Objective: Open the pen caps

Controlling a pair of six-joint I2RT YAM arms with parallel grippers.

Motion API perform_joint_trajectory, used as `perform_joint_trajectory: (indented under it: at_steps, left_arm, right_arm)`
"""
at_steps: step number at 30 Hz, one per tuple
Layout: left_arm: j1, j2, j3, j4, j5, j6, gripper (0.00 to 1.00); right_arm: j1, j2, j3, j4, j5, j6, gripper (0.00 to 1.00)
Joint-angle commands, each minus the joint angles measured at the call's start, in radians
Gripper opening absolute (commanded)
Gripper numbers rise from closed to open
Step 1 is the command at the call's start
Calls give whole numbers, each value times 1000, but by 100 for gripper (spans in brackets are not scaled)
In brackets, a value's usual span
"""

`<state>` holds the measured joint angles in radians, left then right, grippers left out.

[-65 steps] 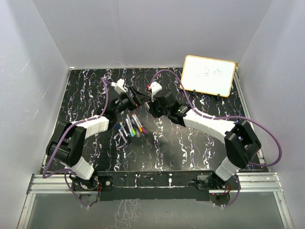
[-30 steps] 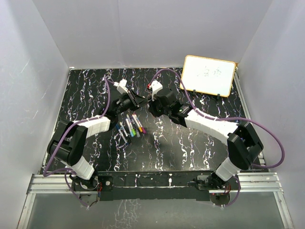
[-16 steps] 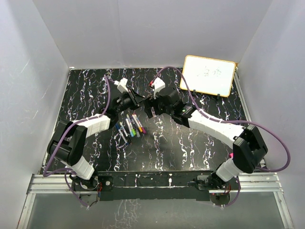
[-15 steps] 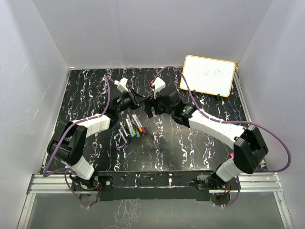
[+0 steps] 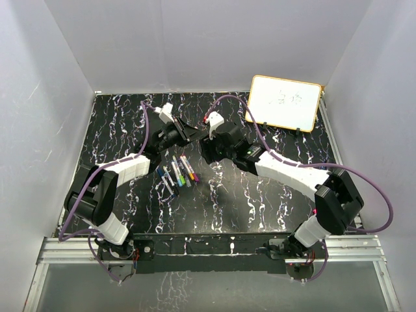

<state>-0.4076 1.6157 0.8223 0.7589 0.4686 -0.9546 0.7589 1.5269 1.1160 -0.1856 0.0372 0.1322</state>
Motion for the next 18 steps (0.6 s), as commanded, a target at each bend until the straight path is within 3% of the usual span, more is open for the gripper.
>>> perform_joint_trajectory:
  at_steps: [1, 9, 18]
  left_arm:
    - [7, -21, 31, 33, 29, -13, 0]
    - [7, -40, 11, 40, 28, -21, 0]
    - [10, -58, 9, 26, 4, -16, 0]
  right_arm:
    - [-1, 5, 10, 26, -2, -3, 46]
    - [0, 21, 11, 31, -2, 3, 33]
    - [-1, 21, 11, 31, 1, 9, 0]
